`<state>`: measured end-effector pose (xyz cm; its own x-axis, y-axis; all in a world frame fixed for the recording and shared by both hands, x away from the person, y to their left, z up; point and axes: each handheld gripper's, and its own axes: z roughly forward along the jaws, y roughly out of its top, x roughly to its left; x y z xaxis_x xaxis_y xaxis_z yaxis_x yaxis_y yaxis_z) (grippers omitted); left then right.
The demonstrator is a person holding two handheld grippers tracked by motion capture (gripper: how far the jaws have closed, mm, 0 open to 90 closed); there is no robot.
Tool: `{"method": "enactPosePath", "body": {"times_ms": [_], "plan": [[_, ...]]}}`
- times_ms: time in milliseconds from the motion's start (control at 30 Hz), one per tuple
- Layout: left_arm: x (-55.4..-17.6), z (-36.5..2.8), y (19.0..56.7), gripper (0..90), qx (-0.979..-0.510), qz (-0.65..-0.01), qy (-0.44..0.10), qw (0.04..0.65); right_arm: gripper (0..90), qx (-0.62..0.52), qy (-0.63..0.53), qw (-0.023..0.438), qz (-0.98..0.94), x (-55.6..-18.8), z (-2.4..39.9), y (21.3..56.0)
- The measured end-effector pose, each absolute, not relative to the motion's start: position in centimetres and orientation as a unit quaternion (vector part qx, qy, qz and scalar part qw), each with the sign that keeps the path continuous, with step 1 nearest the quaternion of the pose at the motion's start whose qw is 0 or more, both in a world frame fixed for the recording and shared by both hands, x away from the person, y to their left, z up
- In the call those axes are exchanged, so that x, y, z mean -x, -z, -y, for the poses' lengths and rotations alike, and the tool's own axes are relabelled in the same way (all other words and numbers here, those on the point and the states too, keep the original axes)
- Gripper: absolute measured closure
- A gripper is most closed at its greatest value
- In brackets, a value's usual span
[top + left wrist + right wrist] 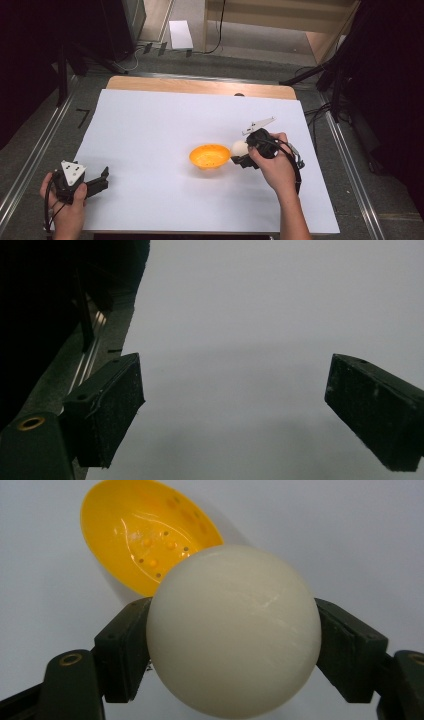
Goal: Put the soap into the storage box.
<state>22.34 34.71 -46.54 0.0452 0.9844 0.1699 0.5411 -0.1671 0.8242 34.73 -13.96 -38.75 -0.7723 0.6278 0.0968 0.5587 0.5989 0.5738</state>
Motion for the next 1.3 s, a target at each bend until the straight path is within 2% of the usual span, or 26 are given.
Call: {"method": "enactPosePath", "body": {"times_ms": [1300], "plan": [[-22.3, -34.7, 46.5, 9.4, -0.662, -0.576, -0.381, 0.291, 23.9, -0.304, -0.302, 0.052, -0.902, -35.4, 10.3, 38.0]]}}
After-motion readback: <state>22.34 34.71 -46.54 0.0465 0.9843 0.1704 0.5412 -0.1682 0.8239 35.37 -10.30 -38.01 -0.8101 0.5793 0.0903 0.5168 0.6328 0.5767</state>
